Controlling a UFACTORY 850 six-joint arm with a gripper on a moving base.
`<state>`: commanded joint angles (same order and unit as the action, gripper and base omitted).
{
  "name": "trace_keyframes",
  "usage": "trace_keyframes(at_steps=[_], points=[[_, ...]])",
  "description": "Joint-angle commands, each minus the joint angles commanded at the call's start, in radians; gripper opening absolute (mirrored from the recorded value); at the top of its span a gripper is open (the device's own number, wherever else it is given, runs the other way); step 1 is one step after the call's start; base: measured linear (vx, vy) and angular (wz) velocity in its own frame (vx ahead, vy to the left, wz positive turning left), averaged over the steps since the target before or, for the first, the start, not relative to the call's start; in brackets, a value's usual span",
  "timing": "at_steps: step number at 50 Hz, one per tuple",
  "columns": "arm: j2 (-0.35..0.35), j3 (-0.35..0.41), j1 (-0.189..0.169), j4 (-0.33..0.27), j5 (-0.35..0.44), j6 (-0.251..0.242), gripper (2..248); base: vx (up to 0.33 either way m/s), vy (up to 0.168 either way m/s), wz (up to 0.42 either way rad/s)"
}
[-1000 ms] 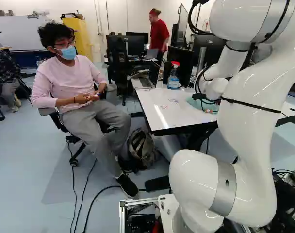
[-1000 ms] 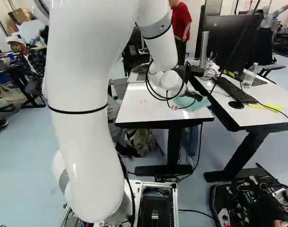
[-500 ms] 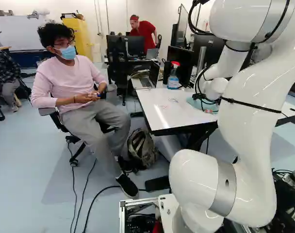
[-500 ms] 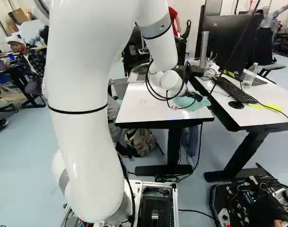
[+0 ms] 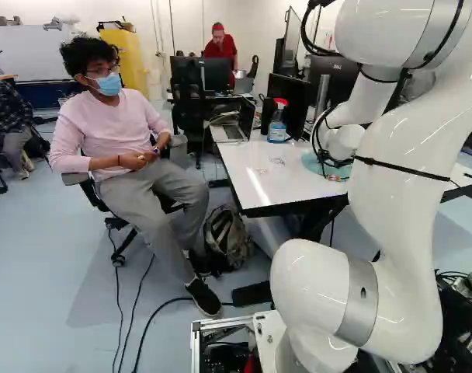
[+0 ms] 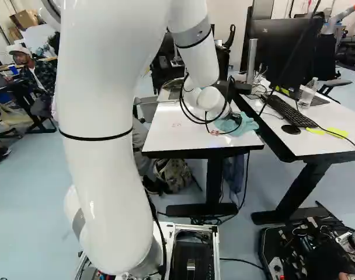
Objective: Clean the table with the green towel
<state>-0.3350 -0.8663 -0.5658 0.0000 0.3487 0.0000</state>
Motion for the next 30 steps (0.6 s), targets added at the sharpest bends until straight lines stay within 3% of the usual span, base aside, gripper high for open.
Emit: trace_keyframes(at_steps=[3, 4, 8, 9, 14, 15, 30], points=[[0.000, 0.000, 0.000, 0.000, 0.000, 0.000, 103, 0.000, 0.000, 0.000], [0.000, 0.000, 0.000, 0.000, 0.000, 0.000, 67, 0.000, 0.000, 0.000], [0.000, 0.000, 0.000, 0.000, 0.000, 0.000, 67, 0.000, 0.000, 0.000], [0.000, 0.000, 0.000, 0.000, 0.000, 0.000, 39, 0.000, 0.000, 0.000], [0.000, 0.000, 0.000, 0.000, 0.000, 0.000, 39, 0.000, 0.000, 0.000], [0.000, 0.000, 0.000, 0.000, 0.000, 0.000, 25, 0.000, 0.000, 0.000], [0.004, 0.001, 0.000, 0.000, 0.000, 0.000, 24, 0.000, 0.000, 0.000]])
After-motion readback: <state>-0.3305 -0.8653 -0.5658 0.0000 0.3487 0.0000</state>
